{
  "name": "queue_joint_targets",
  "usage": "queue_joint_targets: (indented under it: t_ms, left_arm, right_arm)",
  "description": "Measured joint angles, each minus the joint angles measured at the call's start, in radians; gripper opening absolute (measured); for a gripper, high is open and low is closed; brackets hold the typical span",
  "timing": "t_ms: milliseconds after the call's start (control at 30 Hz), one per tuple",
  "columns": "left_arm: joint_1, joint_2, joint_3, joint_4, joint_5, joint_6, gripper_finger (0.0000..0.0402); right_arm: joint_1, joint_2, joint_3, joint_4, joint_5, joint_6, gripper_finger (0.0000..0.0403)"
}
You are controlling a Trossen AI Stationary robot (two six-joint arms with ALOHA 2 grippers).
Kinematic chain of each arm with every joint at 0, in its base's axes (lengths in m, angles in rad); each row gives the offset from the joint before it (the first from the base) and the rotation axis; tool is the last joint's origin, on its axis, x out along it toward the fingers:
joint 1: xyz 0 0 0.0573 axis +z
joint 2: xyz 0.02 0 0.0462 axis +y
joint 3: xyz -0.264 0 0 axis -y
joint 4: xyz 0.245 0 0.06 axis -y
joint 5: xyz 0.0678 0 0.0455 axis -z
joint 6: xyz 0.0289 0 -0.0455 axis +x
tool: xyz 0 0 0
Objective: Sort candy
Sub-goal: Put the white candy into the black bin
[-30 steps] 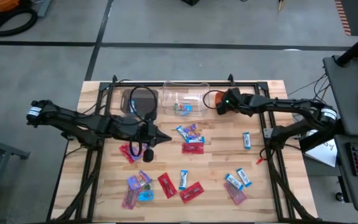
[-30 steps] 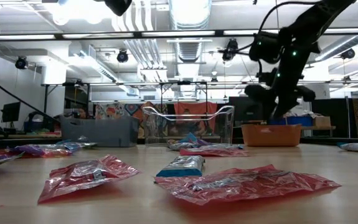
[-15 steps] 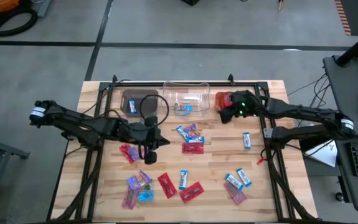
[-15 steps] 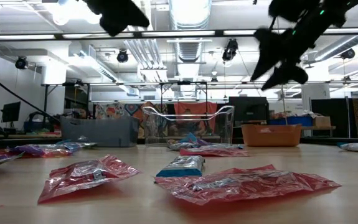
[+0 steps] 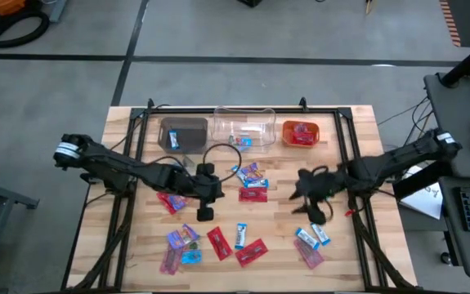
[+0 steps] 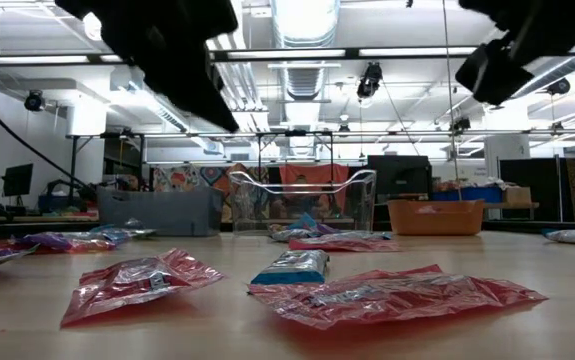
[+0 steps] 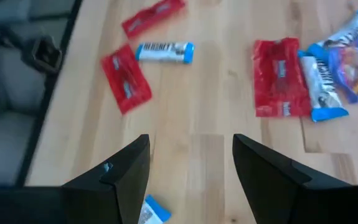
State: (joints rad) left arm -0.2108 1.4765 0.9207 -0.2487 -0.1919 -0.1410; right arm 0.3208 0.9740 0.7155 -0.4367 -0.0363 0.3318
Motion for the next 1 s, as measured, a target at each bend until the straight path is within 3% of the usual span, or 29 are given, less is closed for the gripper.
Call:
queue_joint_targets:
  t_ms: [167, 333, 567, 667, 867, 1000]
  left_arm:
    - [-0.002, 0.092, 0.0, 0.058, 0.036, 0.029, 0.0]
    - [-0.003, 0.16, -0.001, 0.127, 0.1, 0.08, 0.0]
    - [-0.004, 0.194, -0.001, 0.172, 0.13, 0.127, 0.0]
    - [-0.006, 0.189, -0.001, 0.17, 0.131, 0.128, 0.0]
    - [-0.014, 0.185, -0.004, 0.186, 0.133, 0.122, 0.0]
    - [-0.028, 0.172, -0.005, 0.198, 0.142, 0.106, 0.0]
  right_arm:
    - [0.094, 0.08, 0.0, -0.004, 0.083, 0.101, 0.0219]
    - [0.105, 0.157, -0.001, 0.007, 0.115, 0.189, 0.0219]
    - [0.111, 0.309, -0.001, 0.132, 0.417, 0.089, 0.0219]
    - [0.098, 0.379, -0.001, 0.223, 0.495, 0.012, 0.0219]
    - [0.017, 0.481, -0.003, 0.406, 0.504, -0.133, 0.0219]
    - [-0.058, 0.517, -0.015, 0.508, 0.421, -0.211, 0.0219]
